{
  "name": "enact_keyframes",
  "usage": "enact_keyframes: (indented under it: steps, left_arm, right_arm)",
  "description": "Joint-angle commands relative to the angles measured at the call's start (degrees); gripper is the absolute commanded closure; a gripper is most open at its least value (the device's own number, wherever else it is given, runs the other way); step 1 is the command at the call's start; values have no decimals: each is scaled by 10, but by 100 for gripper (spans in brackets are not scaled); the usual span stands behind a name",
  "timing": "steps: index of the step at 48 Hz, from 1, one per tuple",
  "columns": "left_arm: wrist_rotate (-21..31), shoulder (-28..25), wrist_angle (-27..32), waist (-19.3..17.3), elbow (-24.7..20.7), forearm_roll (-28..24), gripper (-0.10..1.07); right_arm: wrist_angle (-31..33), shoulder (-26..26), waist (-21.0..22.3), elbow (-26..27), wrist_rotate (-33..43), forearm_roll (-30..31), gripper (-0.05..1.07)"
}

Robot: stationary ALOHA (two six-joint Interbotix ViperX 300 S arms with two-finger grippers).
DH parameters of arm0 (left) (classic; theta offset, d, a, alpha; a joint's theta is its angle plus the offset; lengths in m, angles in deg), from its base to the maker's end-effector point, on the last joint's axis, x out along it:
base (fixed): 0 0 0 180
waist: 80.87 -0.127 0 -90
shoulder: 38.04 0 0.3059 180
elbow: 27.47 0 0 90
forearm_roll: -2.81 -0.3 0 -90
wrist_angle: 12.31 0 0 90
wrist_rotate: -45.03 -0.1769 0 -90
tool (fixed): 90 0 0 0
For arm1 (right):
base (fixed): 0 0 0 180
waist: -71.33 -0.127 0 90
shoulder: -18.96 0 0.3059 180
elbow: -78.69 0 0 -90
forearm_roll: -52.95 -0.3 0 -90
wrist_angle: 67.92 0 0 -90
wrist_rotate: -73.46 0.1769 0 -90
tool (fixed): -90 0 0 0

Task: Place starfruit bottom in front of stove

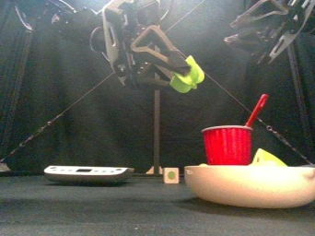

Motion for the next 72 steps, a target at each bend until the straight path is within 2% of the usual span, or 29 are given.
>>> enact_keyframes:
  steps: [1, 9, 13, 21, 36, 43, 49, 66, 72]
  left_arm:
    - [-1, 13, -5, -1, 0, -3, 22]
    - [-1, 15, -2, -1, 2, -3, 22]
    - [-1, 15, 3, -1, 4, -3, 22]
    - [0, 28, 27, 4, 13, -2, 22]
    - [0, 39, 37, 19, 33, -1, 22]
    - [0, 39, 36, 19, 32, -2, 21]
    - [0, 34, 44, 19, 40, -1, 21]
    - [0, 6, 139, 16, 40, -3, 20]
    - [1, 18, 229, 20, 32, 13, 20]
  right_arm:
    - [24, 18, -24, 9, 4, -18, 29]
    - [90, 74, -52, 20, 22, -70, 29]
    - [111, 102, -65, 24, 22, -68, 29]
    - [113, 139, -74, 28, 23, -44, 28]
    - [69, 160, -71, 52, 22, -39, 29]
    - [10, 154, -45, 60, 23, -40, 29]
    - [-9, 155, -38, 60, 22, -38, 29]
    - [4, 179, -40, 61, 23, -35, 29]
    - [6, 185, -40, 62, 23, -35, 29]
